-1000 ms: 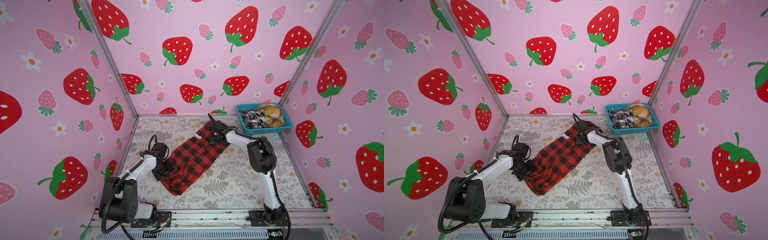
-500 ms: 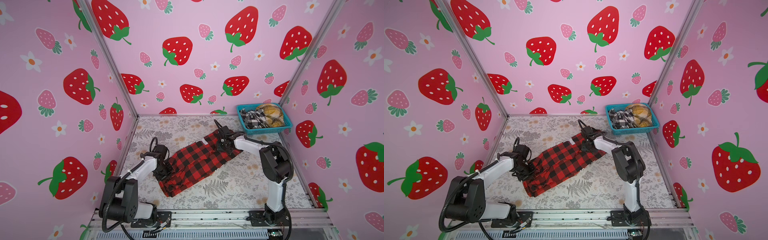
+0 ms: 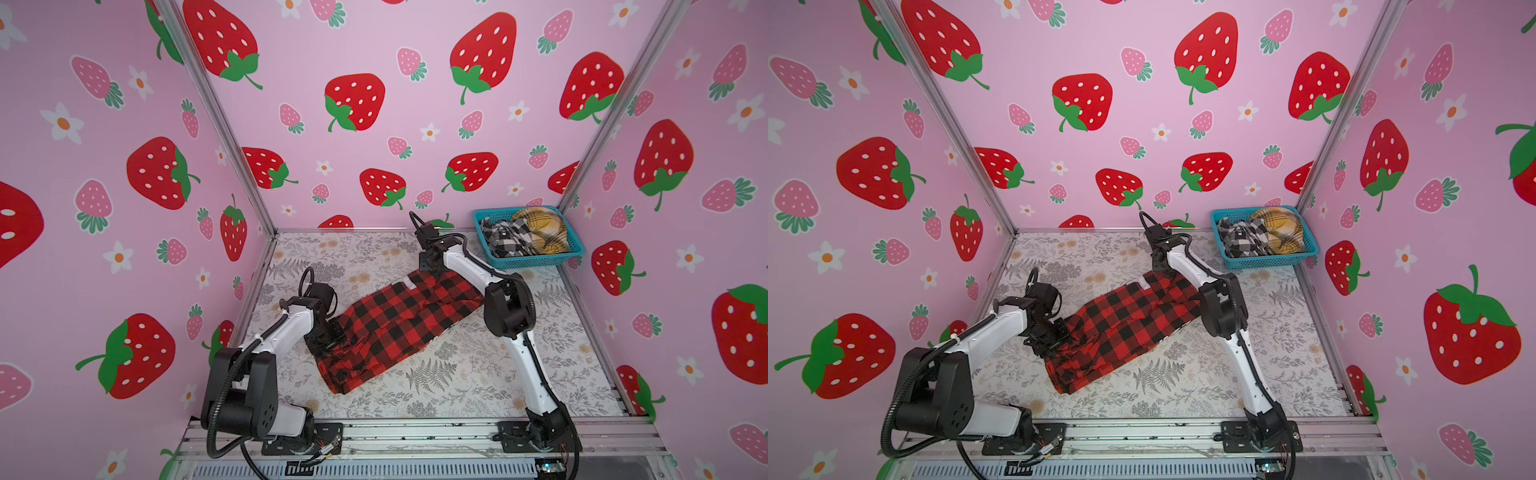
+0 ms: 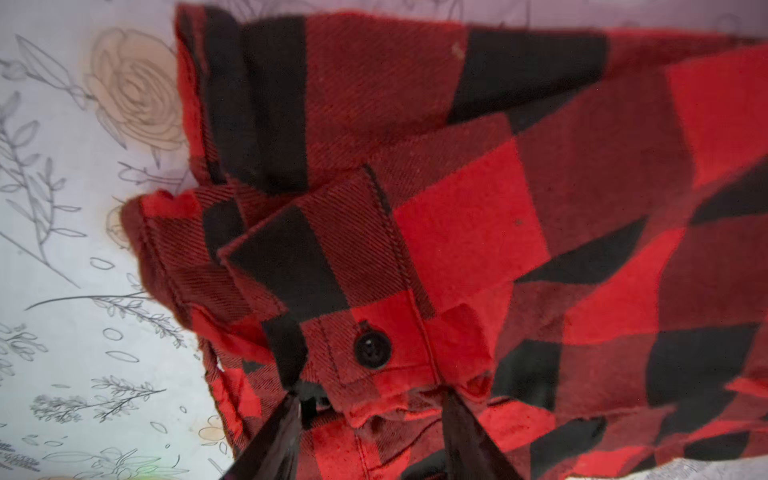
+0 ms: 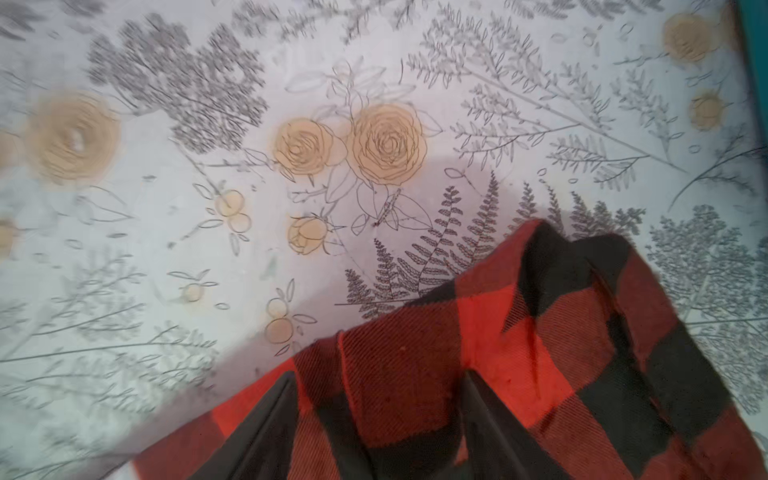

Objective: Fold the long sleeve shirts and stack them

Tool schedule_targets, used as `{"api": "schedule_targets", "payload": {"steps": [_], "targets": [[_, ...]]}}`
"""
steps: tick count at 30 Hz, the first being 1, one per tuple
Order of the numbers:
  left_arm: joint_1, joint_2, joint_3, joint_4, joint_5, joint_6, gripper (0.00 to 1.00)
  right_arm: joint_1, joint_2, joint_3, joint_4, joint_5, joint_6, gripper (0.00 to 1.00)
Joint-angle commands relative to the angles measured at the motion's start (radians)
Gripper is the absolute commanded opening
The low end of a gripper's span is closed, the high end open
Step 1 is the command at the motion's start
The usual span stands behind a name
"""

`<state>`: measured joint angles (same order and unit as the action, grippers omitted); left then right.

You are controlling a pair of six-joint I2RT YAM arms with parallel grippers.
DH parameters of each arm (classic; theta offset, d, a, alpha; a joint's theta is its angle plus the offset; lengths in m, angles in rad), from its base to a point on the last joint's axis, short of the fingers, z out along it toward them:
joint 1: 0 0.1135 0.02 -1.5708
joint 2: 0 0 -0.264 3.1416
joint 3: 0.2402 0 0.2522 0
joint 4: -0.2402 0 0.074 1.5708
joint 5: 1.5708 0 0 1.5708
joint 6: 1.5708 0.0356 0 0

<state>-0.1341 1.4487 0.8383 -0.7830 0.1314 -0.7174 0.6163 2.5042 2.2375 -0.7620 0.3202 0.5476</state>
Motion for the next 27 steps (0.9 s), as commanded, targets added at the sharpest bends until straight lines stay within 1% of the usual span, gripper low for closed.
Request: {"api": "schedule_targets", "payload": {"steps": [1, 2, 3, 4, 5, 6, 7, 8, 10, 12, 15, 18, 20, 23, 27], "targets": [[0.006, 0.022, 0.004, 0.000, -0.008, 0.017, 0.51, -0.006, 0.006, 0.051, -0.106, 0.048, -0.011, 0.58], [0.006, 0.030, 0.002, 0.002, -0.005, 0.019, 0.48, -0.006, 0.005, 0.050, -0.106, 0.051, -0.009, 0.53], [0.007, 0.034, -0.001, 0.006, -0.003, 0.021, 0.44, -0.007, 0.004, 0.048, -0.108, 0.054, -0.007, 0.45], [0.007, 0.036, -0.005, 0.010, 0.000, 0.021, 0.36, -0.007, 0.000, 0.047, -0.114, 0.058, -0.004, 0.34], [0.007, 0.033, -0.006, 0.009, 0.000, 0.021, 0.24, -0.007, -0.008, 0.044, -0.118, 0.062, 0.000, 0.27], [0.007, 0.028, -0.007, 0.011, 0.000, 0.019, 0.15, -0.007, -0.019, 0.037, -0.116, 0.065, 0.003, 0.20], [0.007, 0.021, -0.008, 0.011, -0.001, 0.019, 0.08, -0.009, -0.033, 0.027, -0.114, 0.066, 0.007, 0.14], [0.006, 0.015, -0.007, 0.009, -0.001, 0.022, 0.00, -0.010, -0.049, 0.015, -0.110, 0.066, 0.010, 0.10], [0.007, 0.000, -0.007, -0.003, -0.004, 0.026, 0.00, -0.017, -0.095, -0.035, -0.086, 0.056, 0.019, 0.04], [0.007, -0.018, -0.015, -0.009, -0.011, 0.030, 0.00, -0.029, -0.146, -0.105, -0.045, 0.023, 0.028, 0.00], [0.007, -0.052, -0.036, -0.018, -0.025, 0.029, 0.00, -0.058, -0.253, -0.278, 0.061, -0.050, 0.050, 0.00], [0.006, -0.072, -0.057, -0.019, -0.034, 0.025, 0.00, -0.088, -0.364, -0.477, 0.208, -0.155, 0.064, 0.00], [0.007, -0.073, -0.068, -0.014, -0.030, 0.024, 0.00, -0.110, -0.439, -0.614, 0.327, -0.252, 0.081, 0.00], [0.007, -0.071, -0.081, -0.006, -0.024, 0.022, 0.00, -0.125, -0.493, -0.727, 0.397, -0.278, 0.099, 0.00], [0.006, -0.065, -0.104, 0.015, -0.032, 0.022, 0.00, -0.136, -0.457, -0.787, 0.419, -0.288, 0.095, 0.00]]}}
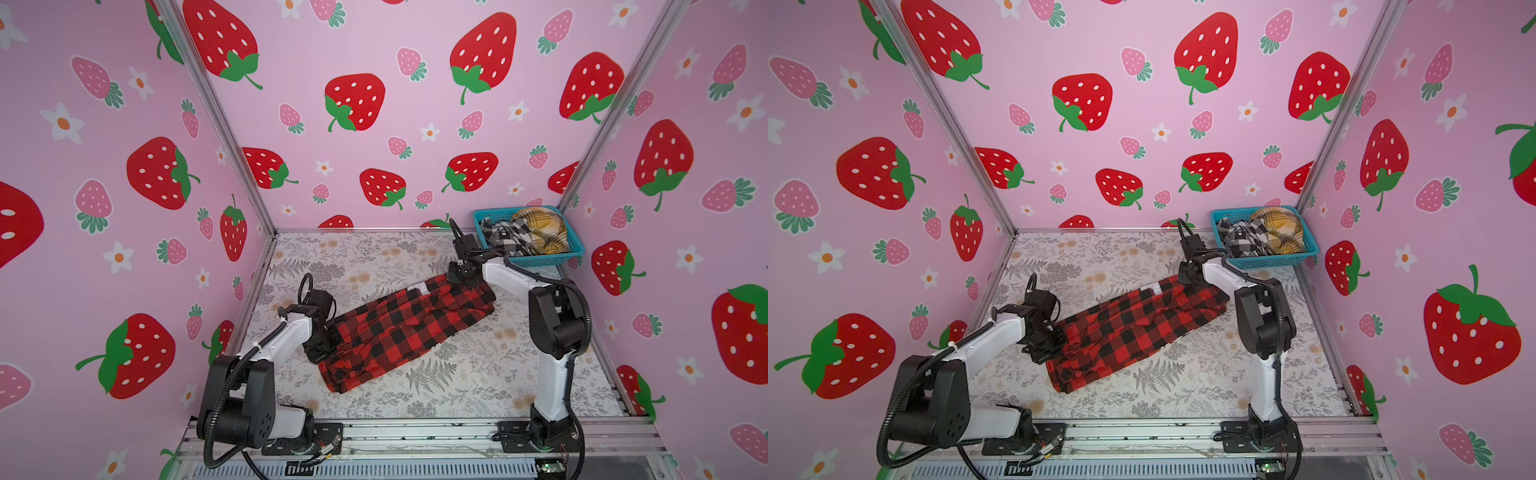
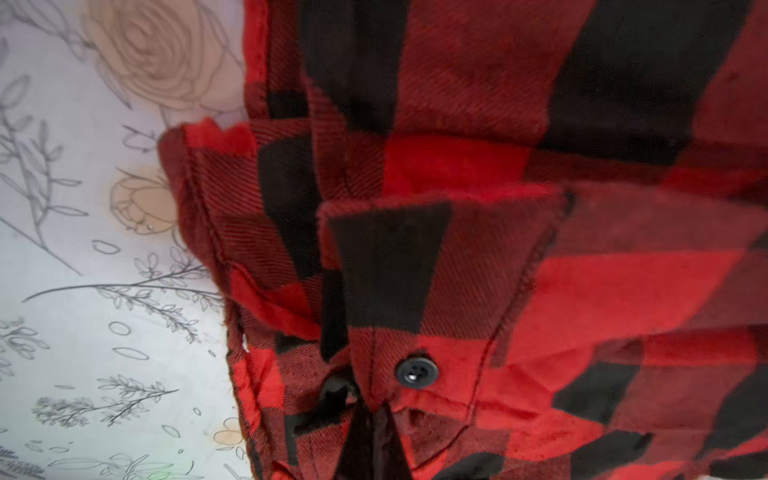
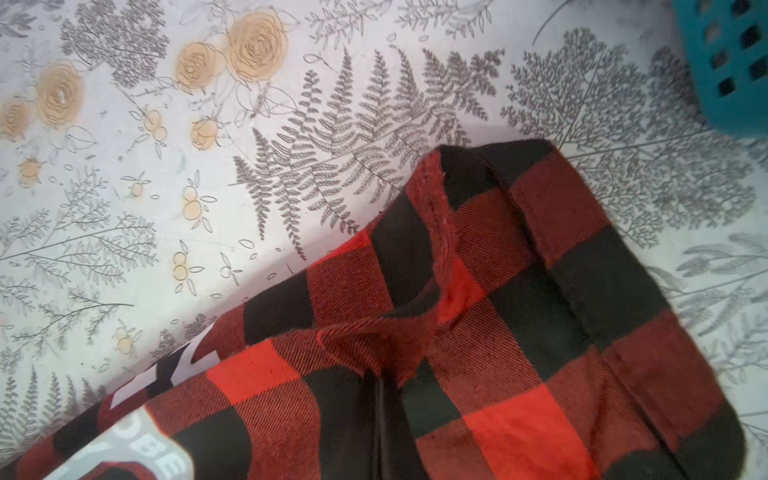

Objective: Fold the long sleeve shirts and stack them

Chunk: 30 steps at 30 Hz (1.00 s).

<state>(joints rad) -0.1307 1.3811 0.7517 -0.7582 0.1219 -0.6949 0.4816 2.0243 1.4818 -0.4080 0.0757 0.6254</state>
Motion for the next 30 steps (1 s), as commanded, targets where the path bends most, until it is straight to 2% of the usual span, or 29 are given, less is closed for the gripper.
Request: {"api": "schedule_targets", "payload": {"steps": [1, 6, 8, 12, 15, 16, 18, 20, 22, 28, 30], "targets": [[0.003, 0.013, -0.018, -0.007, -0.024, 0.003, 0.00, -0.003, 0.048, -0.031, 0.066, -0.046, 0.008, 0.00], [0.003, 0.064, -0.018, 0.005, -0.012, 0.004, 0.00, -0.003, 0.128, 0.003, 0.056, -0.065, -0.008, 0.00], [0.003, 0.077, -0.012, 0.004, 0.004, 0.006, 0.00, -0.002, 0.125, 0.018, 0.045, -0.066, -0.009, 0.10], [0.004, 0.072, 0.021, -0.035, 0.010, 0.009, 0.02, -0.003, 0.056, 0.027, 0.032, -0.055, -0.016, 0.20], [0.004, 0.031, 0.109, -0.110, 0.006, 0.018, 0.40, 0.003, -0.007, 0.061, -0.037, -0.025, -0.036, 0.43], [0.003, 0.014, 0.151, -0.135, -0.001, 0.022, 0.47, 0.009, -0.034, 0.064, -0.059, -0.010, -0.040, 0.48], [0.003, 0.001, 0.234, -0.166, -0.006, 0.034, 0.55, 0.028, -0.096, 0.051, -0.096, 0.016, -0.044, 0.51], [0.003, 0.022, 0.303, -0.170, 0.005, 0.048, 0.58, 0.056, -0.159, 0.014, -0.128, 0.034, -0.035, 0.56], [0.002, 0.081, 0.353, -0.157, 0.044, 0.063, 0.58, 0.100, -0.230, -0.063, -0.140, 0.056, -0.003, 0.56], [0.002, 0.235, 0.379, -0.097, 0.119, 0.069, 0.29, 0.255, -0.322, -0.317, -0.087, 0.027, 0.144, 0.44], [0.002, 0.245, 0.370, -0.093, 0.115, 0.072, 0.30, 0.271, -0.313, -0.390, -0.035, -0.026, 0.192, 0.42]]}}
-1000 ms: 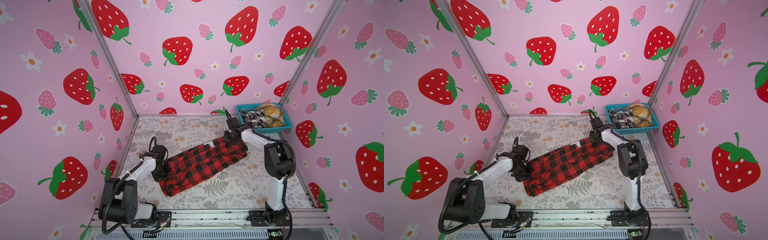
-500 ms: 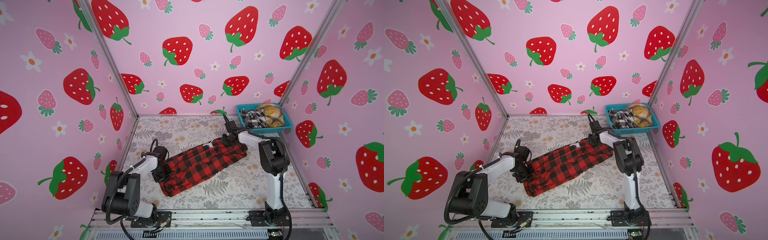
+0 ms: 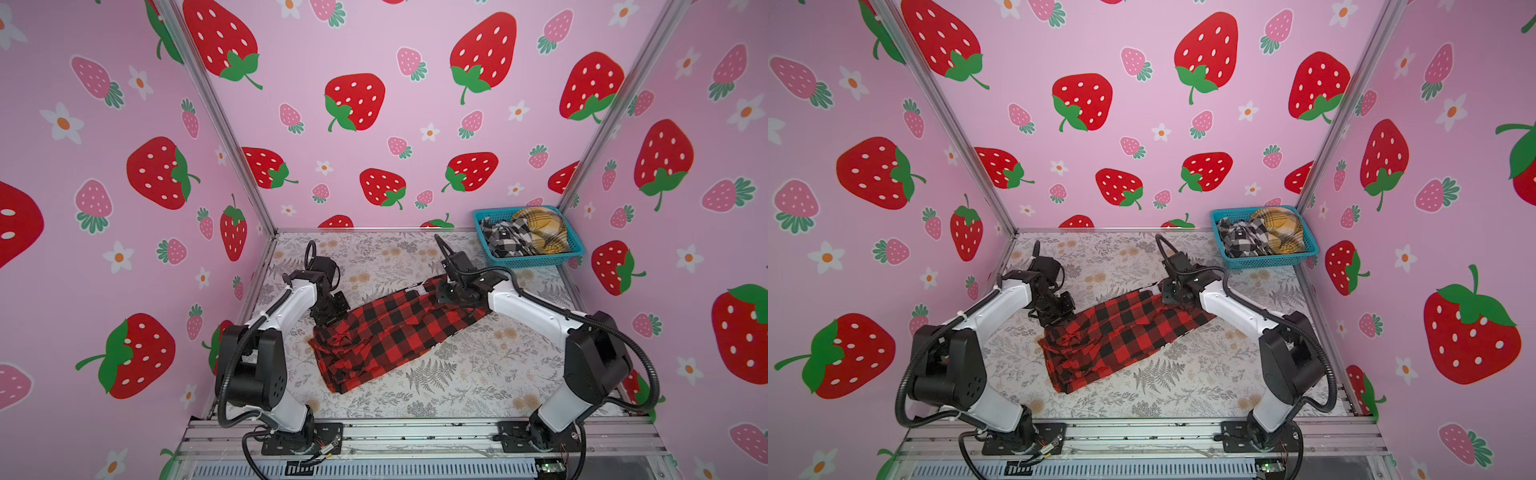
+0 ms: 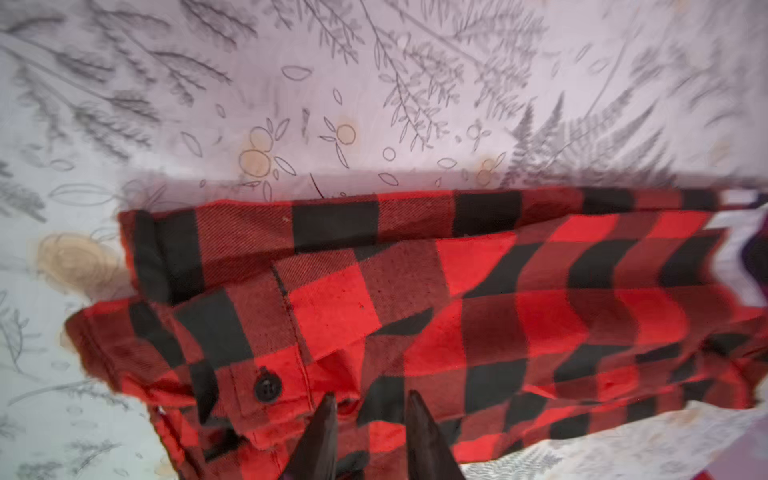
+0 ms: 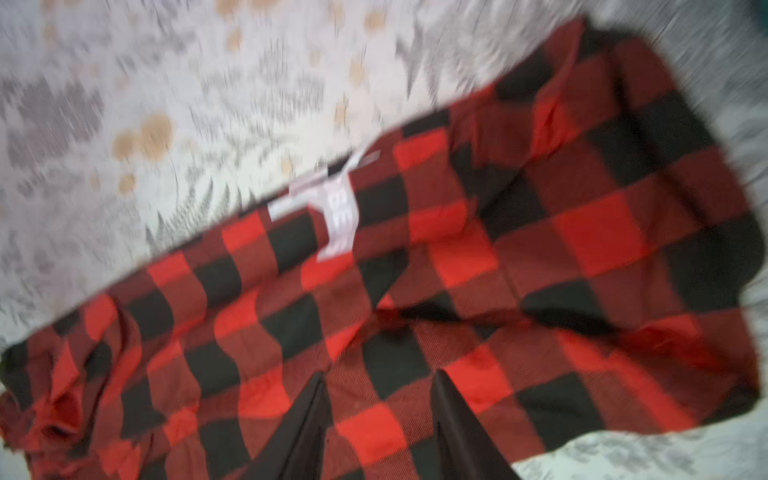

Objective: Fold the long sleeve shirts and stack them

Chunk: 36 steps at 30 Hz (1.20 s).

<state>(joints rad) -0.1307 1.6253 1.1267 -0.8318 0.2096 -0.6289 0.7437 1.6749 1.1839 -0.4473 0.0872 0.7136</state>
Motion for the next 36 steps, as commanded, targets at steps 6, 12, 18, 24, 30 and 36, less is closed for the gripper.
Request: {"api": "schedule_targets", "payload": {"steps": [6, 12, 18, 24, 30, 36], "targets": [[0.006, 0.012, -0.091, -0.003, 0.002, 0.033, 0.30, -0.015, 0.119, -0.163, 0.101, -0.087, 0.136, 0.36], [0.003, 0.007, -0.242, 0.079, 0.054, 0.004, 0.22, -0.107, 0.344, 0.072, 0.071, -0.073, 0.029, 0.30], [-0.149, -0.049, -0.295, 0.154, 0.177, -0.081, 0.24, -0.171, 0.573, 0.600, -0.163, -0.015, -0.088, 0.29], [-0.418, -0.091, -0.093, 0.196, 0.281, -0.142, 0.46, -0.144, 0.402, 0.578, -0.143, -0.077, -0.087, 0.42], [-0.283, -0.094, 0.091, 0.094, 0.163, -0.122, 0.48, 0.000, 0.195, 0.272, 0.065, -0.260, 0.081, 0.51], [-0.158, 0.065, 0.080, 0.109, 0.192, -0.068, 0.41, 0.086, 0.248, 0.206, 0.217, -0.335, 0.224, 0.55]]}}
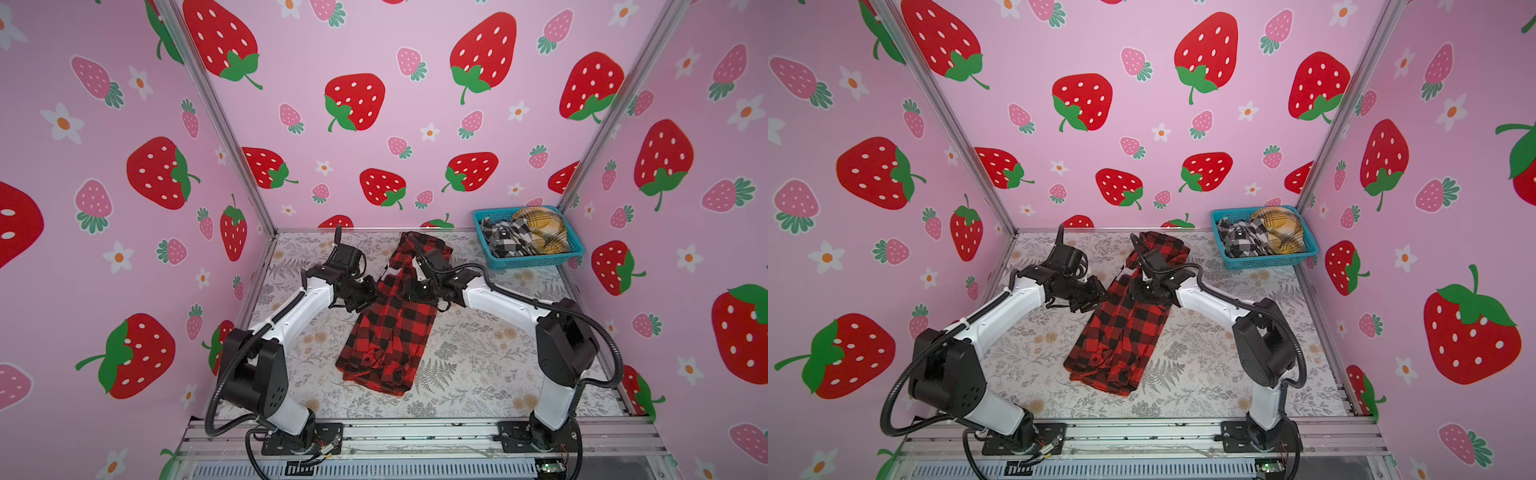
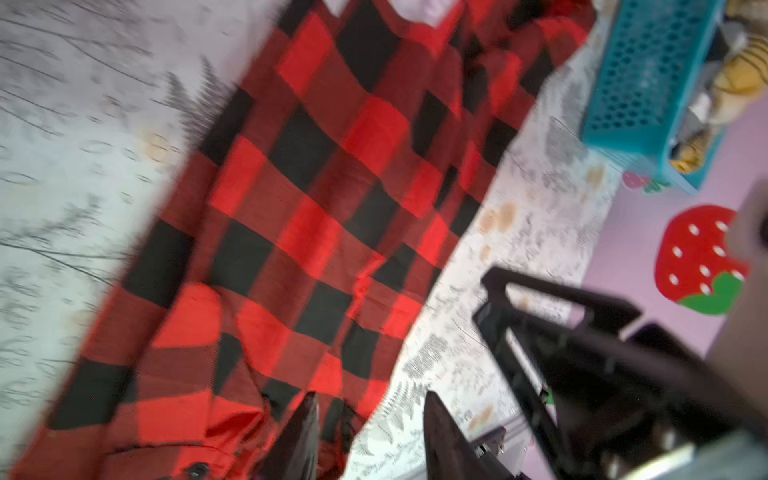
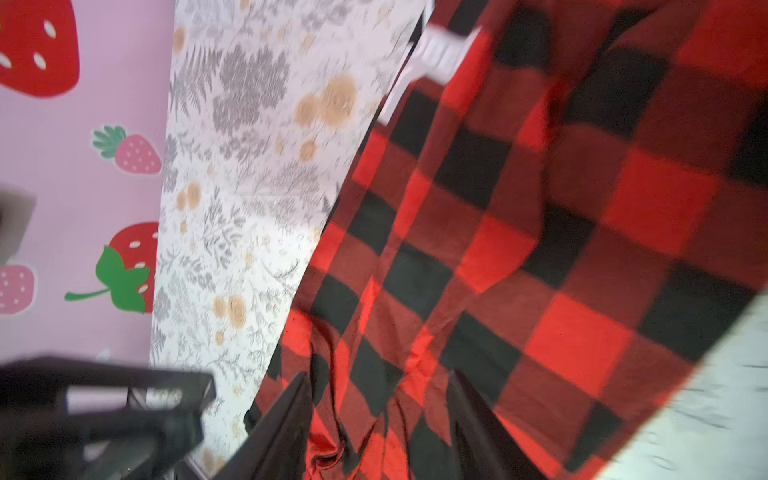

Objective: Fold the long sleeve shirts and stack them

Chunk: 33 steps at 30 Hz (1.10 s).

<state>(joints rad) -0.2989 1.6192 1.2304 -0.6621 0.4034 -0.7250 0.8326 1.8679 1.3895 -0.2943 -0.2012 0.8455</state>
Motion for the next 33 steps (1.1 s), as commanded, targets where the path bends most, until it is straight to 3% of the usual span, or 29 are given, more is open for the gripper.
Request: {"api": "schedule_targets", "payload": {"steps": [1, 6, 10, 14, 17, 22, 25, 28, 32, 33], "targets": [[0.018, 0.085, -0.043, -0.050, -0.002, 0.030, 0.41, 0.007, 0.078, 0.022, 0.045, -0.039, 0.089, 0.55], [0.037, 0.095, -0.146, -0.001, 0.021, 0.016, 0.36, 0.030, 0.132, 0.027, 0.025, -0.032, 0.116, 0.52], [0.037, 0.082, -0.234, 0.024, 0.027, 0.012, 0.32, 0.037, 0.161, 0.011, -0.005, -0.022, 0.103, 0.44], [0.026, 0.100, -0.296, 0.038, 0.063, 0.024, 0.32, 0.023, 0.151, -0.021, -0.060, 0.036, 0.077, 0.44], [-0.027, 0.116, -0.320, 0.056, 0.082, 0.014, 0.31, -0.008, 0.120, -0.067, -0.075, 0.059, 0.062, 0.44], [-0.212, 0.142, -0.269, 0.088, 0.100, -0.044, 0.32, -0.077, 0.045, -0.092, -0.142, 0.127, -0.033, 0.45], [-0.273, 0.130, -0.197, 0.061, 0.104, -0.052, 0.37, -0.102, -0.035, -0.080, -0.174, 0.139, -0.127, 0.49], [-0.267, 0.014, -0.140, -0.016, 0.038, -0.037, 0.48, -0.101, -0.133, -0.084, -0.230, 0.155, -0.194, 0.55], [-0.218, -0.161, -0.136, -0.139, -0.036, 0.016, 0.66, -0.101, -0.299, -0.235, -0.250, 0.147, -0.172, 0.71], [-0.201, -0.194, -0.159, -0.159, -0.032, 0.030, 0.68, -0.100, -0.349, -0.296, -0.232, 0.120, -0.153, 0.70]]}}
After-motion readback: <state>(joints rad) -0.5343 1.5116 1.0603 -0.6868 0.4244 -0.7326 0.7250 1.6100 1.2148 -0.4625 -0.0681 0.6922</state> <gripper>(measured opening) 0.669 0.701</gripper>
